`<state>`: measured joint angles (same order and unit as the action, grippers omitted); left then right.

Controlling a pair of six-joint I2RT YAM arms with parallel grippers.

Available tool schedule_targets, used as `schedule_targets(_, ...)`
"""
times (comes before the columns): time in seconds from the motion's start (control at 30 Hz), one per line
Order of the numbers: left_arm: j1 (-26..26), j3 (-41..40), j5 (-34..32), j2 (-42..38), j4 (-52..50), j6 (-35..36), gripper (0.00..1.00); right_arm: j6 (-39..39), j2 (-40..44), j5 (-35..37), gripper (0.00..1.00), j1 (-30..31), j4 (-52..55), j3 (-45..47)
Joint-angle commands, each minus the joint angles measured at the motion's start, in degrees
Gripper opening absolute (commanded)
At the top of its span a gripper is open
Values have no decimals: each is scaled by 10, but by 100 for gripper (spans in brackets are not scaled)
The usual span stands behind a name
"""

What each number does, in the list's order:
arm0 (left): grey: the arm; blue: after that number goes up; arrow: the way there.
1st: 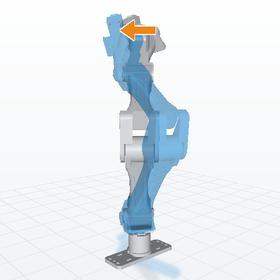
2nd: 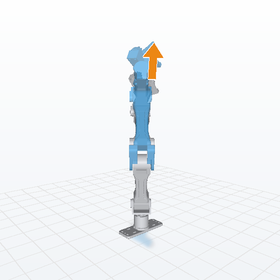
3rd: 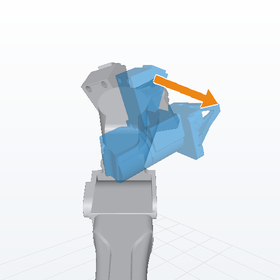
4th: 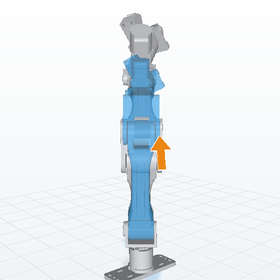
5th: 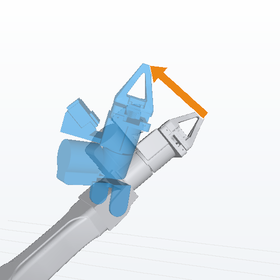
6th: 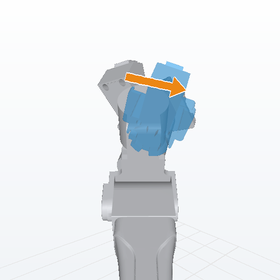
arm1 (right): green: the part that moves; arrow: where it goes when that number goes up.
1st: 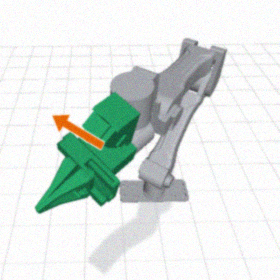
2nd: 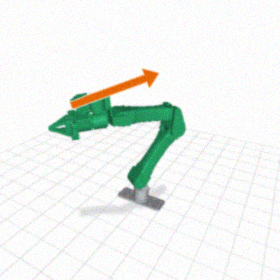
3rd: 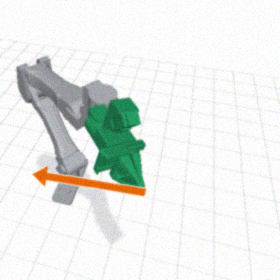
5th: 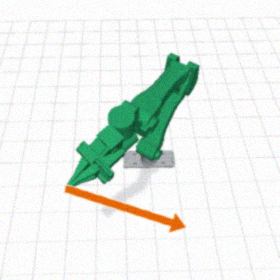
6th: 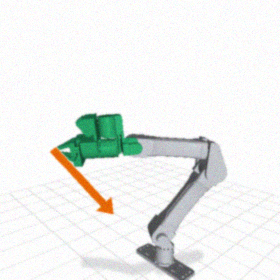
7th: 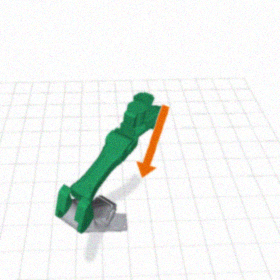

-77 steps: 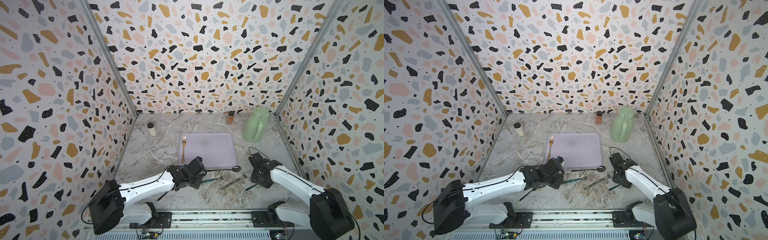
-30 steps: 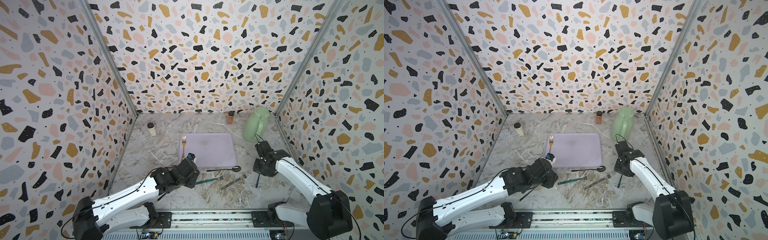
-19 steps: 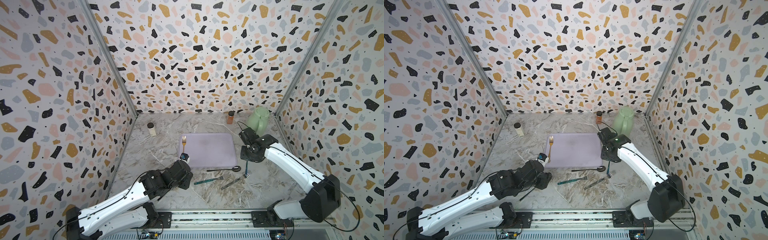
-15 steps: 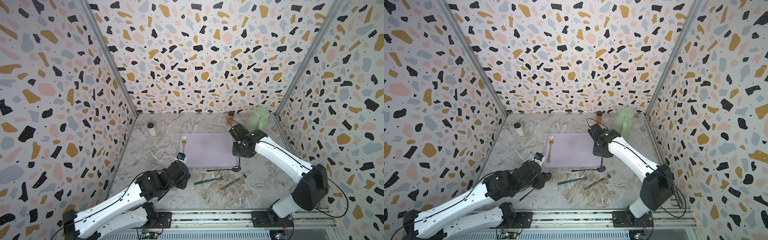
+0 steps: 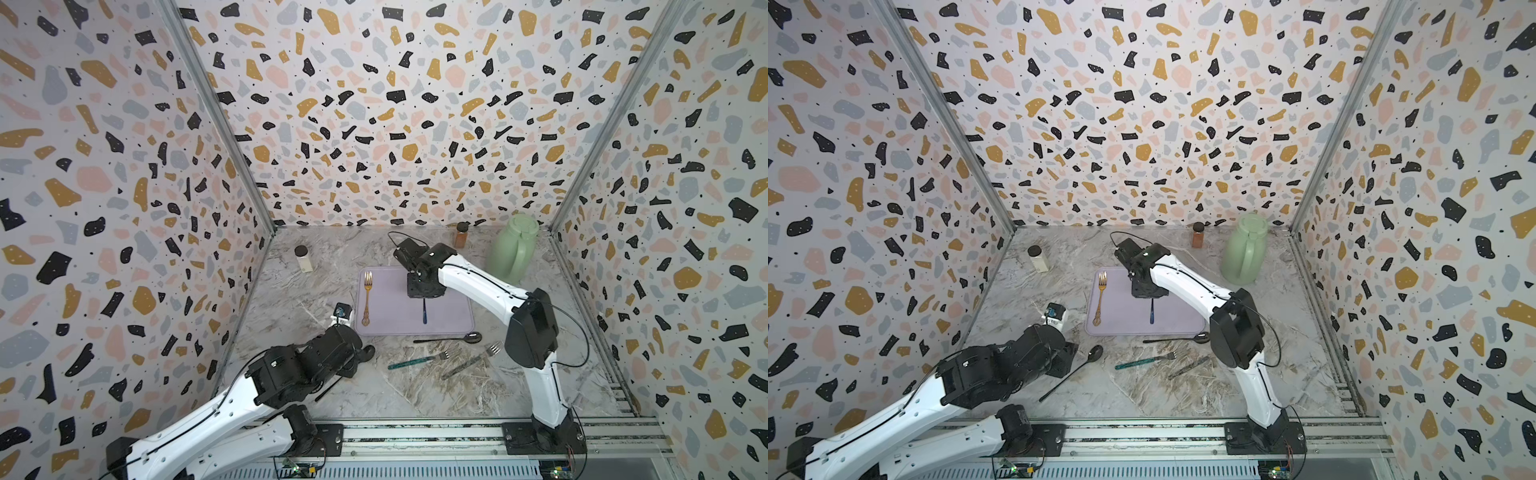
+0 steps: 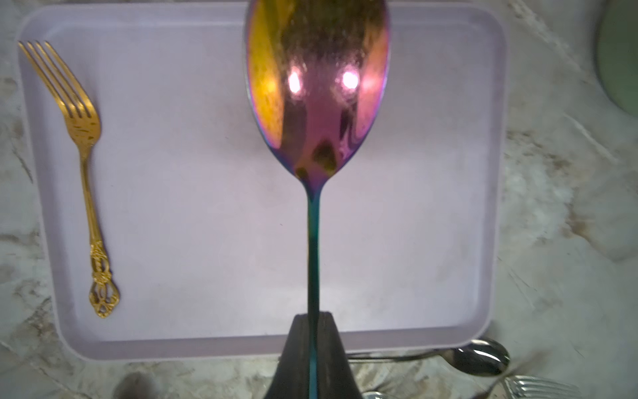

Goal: Set the spoon and fork side by side
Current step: Place the spoon on the tray.

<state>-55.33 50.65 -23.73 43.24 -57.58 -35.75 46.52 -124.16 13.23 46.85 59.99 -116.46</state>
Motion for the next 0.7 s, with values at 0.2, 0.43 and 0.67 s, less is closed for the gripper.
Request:
schedule_targets(0.2,1,10,-5,-11,-7,0,63,19,-169,-56,2,25,20,-218)
schedule_targets(0.43,1,11,-11,4,-13,-8,62,24,-231,-74,3,25,-20,-262)
schedule_targets(0.67,1,9,-21,-5,-10,-9,62,30,-259,-97,4,25,-59,-274)
